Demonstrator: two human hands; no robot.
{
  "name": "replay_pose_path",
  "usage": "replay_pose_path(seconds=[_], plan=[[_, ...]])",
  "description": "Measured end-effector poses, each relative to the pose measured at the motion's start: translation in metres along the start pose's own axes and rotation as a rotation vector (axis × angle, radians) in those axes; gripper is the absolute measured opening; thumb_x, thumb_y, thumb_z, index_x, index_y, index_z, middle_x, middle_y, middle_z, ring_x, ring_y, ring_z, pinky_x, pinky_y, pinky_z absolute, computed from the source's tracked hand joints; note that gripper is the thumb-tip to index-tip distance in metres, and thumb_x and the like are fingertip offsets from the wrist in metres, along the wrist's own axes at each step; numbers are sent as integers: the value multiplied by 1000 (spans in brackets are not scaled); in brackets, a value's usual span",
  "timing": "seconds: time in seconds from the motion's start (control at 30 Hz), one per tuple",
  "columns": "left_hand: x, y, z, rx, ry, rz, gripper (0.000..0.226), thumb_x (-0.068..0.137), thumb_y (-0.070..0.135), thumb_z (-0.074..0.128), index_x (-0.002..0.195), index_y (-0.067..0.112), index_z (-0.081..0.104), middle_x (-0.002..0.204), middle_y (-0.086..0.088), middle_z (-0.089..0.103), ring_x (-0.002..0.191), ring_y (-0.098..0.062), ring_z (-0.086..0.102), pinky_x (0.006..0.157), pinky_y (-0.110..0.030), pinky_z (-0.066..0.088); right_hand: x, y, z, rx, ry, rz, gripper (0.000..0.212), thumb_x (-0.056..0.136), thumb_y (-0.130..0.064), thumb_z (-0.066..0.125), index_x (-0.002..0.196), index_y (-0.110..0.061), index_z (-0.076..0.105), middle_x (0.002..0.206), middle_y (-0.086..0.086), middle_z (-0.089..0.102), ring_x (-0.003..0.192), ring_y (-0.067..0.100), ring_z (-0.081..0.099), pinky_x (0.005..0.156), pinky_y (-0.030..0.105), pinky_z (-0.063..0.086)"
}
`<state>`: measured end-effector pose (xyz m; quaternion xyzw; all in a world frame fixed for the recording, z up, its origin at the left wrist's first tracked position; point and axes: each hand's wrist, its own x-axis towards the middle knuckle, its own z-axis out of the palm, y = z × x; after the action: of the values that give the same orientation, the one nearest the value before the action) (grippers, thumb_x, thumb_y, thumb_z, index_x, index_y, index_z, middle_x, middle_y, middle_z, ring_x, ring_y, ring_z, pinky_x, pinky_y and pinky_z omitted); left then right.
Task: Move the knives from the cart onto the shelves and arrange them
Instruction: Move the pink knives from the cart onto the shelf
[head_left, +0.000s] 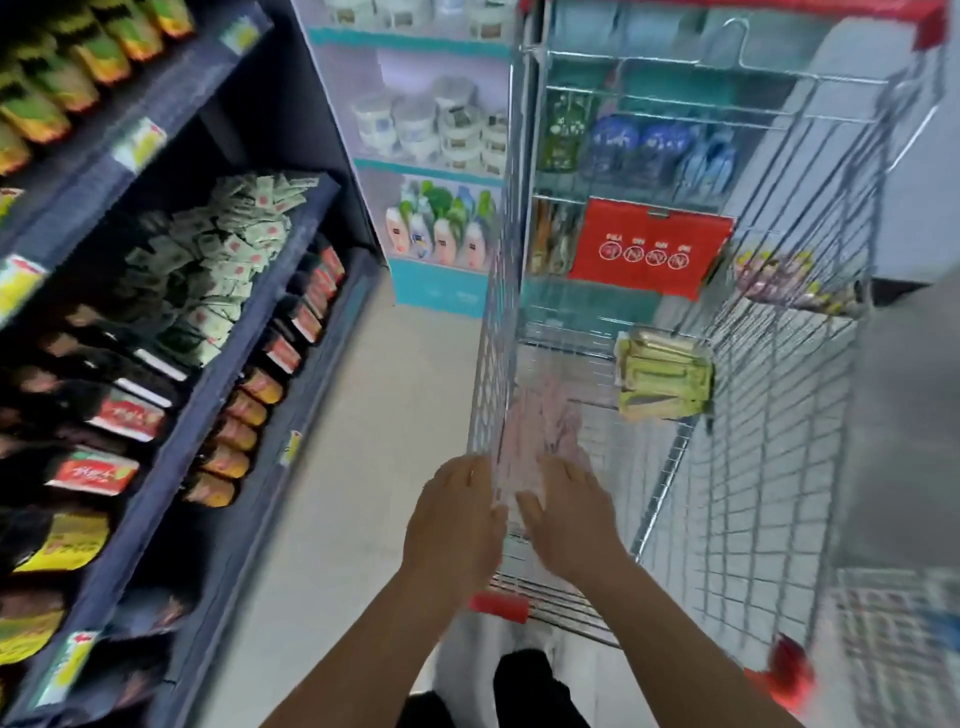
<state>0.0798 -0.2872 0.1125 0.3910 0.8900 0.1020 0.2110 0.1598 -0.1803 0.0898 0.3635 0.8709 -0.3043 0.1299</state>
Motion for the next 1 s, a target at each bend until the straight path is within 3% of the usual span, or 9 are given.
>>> replay_pose_path(seconds=[0.13,0.3,0.6,0.77,0.87,1.0], plan=[[38,28,34,-47,-81,-8,52,95,27,45,143,20,28,146,1,35,134,-16,30,108,-27,28,25,48,-2,53,-41,85,55,97,-38,43,147,-18,28,145,7,39,132,27,36,108,39,33],[84,41,75,-42,-269,-91,62,97,26,42,151,17,13,155,-4,22,141,-23,21,114,-35,23,51,92,6,172,-62,201,57,95,-34,49,146,-19,30,142,8,42,127,27,42,105,40,37],[141,35,159,47,-448,-186,60,97,20,45,149,19,16,148,-12,33,134,-30,34,107,-43,37,88,152,57,299,-125,415,54,95,-24,53,144,-16,31,137,8,45,118,24,51,98,36,41],[156,29,200,56,-393,-205,63,91,22,54,145,17,22,135,-10,44,123,-27,44,101,-40,41,106,170,95,284,-124,478,54,91,-16,57,141,-16,36,128,10,50,115,25,50,92,34,42],[173,20,220,16,-325,-228,64,93,22,54,147,21,20,138,-11,36,125,-28,44,98,-40,44,115,177,117,268,-109,513,58,87,-9,58,140,-16,35,126,13,48,113,28,49,89,35,44],[210,9,237,-58,-244,-176,69,89,12,55,147,30,20,139,-13,34,123,-31,43,96,-46,46,126,186,137,214,-47,546,44,86,-2,55,128,-7,43,119,14,51,105,29,54,78,32,43]])
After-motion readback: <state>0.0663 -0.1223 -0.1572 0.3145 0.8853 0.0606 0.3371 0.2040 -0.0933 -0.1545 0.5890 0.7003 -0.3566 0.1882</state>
